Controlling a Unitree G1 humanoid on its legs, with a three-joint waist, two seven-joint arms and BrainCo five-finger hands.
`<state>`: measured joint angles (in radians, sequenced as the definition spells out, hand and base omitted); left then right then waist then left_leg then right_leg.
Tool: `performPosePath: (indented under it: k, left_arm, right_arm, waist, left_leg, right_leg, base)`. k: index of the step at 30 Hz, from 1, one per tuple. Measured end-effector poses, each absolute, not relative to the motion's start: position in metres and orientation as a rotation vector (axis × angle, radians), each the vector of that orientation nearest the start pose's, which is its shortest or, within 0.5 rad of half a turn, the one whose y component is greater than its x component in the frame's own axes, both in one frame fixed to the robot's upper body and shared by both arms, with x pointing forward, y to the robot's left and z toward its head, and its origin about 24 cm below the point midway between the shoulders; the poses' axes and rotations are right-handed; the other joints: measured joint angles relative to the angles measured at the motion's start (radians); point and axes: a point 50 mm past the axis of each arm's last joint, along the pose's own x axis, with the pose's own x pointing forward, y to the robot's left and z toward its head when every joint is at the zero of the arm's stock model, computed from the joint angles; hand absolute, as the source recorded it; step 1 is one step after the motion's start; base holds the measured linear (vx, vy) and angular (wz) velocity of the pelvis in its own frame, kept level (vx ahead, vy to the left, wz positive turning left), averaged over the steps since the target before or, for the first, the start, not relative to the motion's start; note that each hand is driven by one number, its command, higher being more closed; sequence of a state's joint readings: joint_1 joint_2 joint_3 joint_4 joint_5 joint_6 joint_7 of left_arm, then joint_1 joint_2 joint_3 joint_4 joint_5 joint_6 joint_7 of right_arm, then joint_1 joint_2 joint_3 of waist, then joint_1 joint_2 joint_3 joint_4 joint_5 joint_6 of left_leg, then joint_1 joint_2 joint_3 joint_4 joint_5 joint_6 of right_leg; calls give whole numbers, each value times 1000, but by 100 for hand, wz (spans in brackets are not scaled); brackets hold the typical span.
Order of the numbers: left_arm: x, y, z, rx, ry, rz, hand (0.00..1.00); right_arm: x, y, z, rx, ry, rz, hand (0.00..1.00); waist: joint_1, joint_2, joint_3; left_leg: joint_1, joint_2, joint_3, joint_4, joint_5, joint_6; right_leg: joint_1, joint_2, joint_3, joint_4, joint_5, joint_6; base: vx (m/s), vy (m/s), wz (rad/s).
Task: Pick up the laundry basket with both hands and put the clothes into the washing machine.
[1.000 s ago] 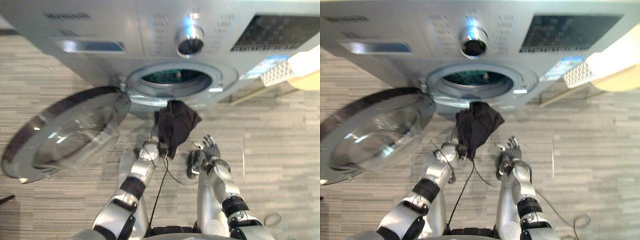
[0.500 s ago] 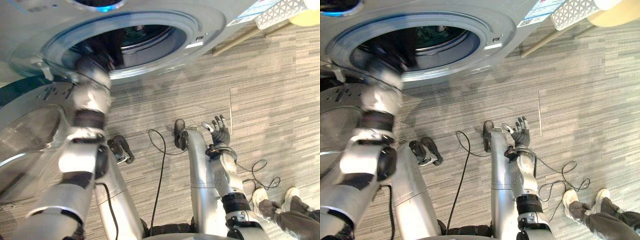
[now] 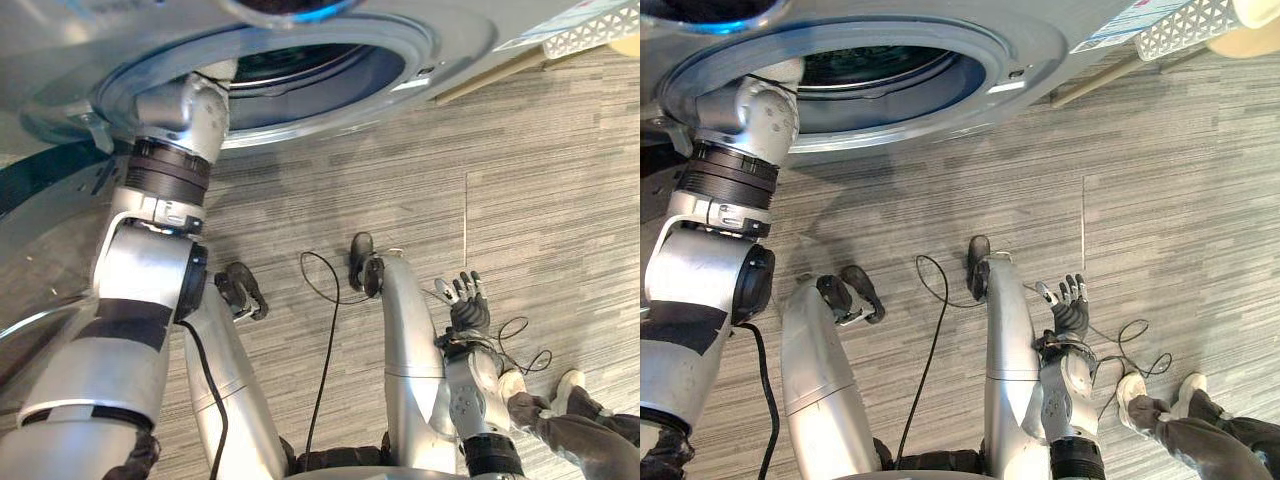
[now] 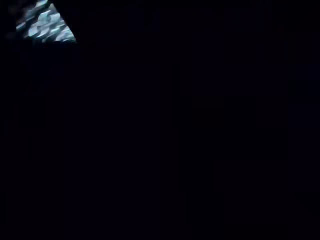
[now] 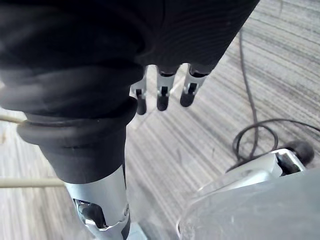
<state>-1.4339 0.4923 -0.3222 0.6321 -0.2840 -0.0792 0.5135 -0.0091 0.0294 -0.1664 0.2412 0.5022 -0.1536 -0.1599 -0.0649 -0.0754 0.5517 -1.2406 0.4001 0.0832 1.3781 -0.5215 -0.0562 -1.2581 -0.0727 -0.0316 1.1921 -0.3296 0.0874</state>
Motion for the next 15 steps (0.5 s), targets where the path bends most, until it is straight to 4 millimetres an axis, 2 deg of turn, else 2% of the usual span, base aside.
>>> performPosePath:
  k: [1, 3, 6, 9, 15]
  left_arm:
    - [364, 123, 400, 442, -928, 294, 0]
    - [364, 114, 399, 811, -986, 354, 0]
    - [359, 103, 409, 1085, -1052, 425, 0]
    - [354, 107, 416, 1162, -1078, 507, 0]
    - [339, 119, 428, 997, -1100, 613, 0]
  right_arm:
    - [241, -195, -5, 531, 74, -407, 0]
    - [240, -196, -4, 546, 52, -414, 0]
    - [239, -197, -3, 584, 33, -427, 0]
    - [238, -196, -1, 628, 9, -448, 0]
    - [227, -199, 2, 640, -30, -496, 0]
  waist:
    - [1, 0, 0]
    - [1, 0, 0]
    - [1, -1, 0]
    - [-5, -1, 1]
    - [-21, -2, 1]
  left_leg:
    - [-6, -1, 4, 5, -2, 4]
    - [-10, 1, 7, 15, -10, 19]
    - [-21, 2, 22, 18, -14, 28]
    - [-21, 18, 38, 16, -19, 37]
    - [-35, 21, 45, 4, -19, 39]
  right_leg:
    - [-6, -2, 5, 0, 0, 0]
    - [-10, -3, 6, -1, 0, 1]
    - [-28, -5, 16, -3, 11, 7]
    - [-39, 4, 24, -12, 28, 9]
    - [-62, 8, 27, -19, 35, 11]
  base:
    - [-67, 16, -4]
    - [-73, 19, -8]
    - [-90, 1, -8]
    - [-96, -27, -19]
    - [-59, -46, -4]
